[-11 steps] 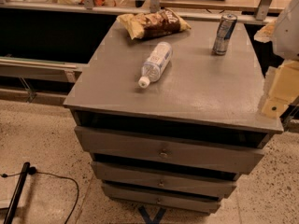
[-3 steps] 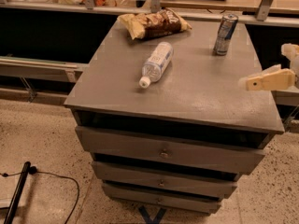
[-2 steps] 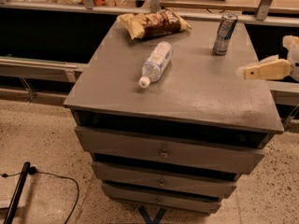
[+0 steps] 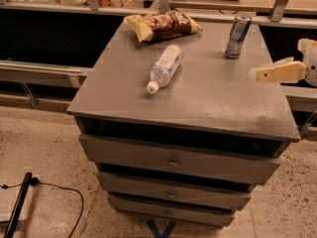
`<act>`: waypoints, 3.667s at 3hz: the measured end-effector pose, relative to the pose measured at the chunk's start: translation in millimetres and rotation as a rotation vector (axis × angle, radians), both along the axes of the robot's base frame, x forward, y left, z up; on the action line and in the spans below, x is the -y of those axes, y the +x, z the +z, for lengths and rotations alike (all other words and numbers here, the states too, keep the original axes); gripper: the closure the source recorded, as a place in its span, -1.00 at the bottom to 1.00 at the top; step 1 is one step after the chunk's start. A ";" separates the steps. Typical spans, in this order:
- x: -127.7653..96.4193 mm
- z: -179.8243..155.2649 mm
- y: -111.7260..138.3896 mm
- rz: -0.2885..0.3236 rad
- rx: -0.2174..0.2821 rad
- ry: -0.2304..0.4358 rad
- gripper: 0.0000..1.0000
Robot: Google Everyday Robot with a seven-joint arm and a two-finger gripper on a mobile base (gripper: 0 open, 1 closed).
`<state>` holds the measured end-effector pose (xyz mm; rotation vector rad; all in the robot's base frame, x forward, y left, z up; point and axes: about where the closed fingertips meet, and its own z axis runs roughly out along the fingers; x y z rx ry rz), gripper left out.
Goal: Knock redbull can over
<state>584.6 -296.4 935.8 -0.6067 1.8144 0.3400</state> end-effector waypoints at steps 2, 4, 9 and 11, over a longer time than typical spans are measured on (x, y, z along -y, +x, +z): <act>-13.8 -34.6 63.7 -0.066 0.049 0.098 -1.00; -8.5 -45.9 129.9 -0.124 0.153 0.099 -1.00; -14.4 -55.4 216.7 -0.065 0.206 0.088 -0.30; -4.1 -18.4 184.3 -0.033 0.259 0.042 0.81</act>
Offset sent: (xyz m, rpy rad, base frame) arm 0.1085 0.0106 -0.0556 0.1212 -0.1011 -0.1413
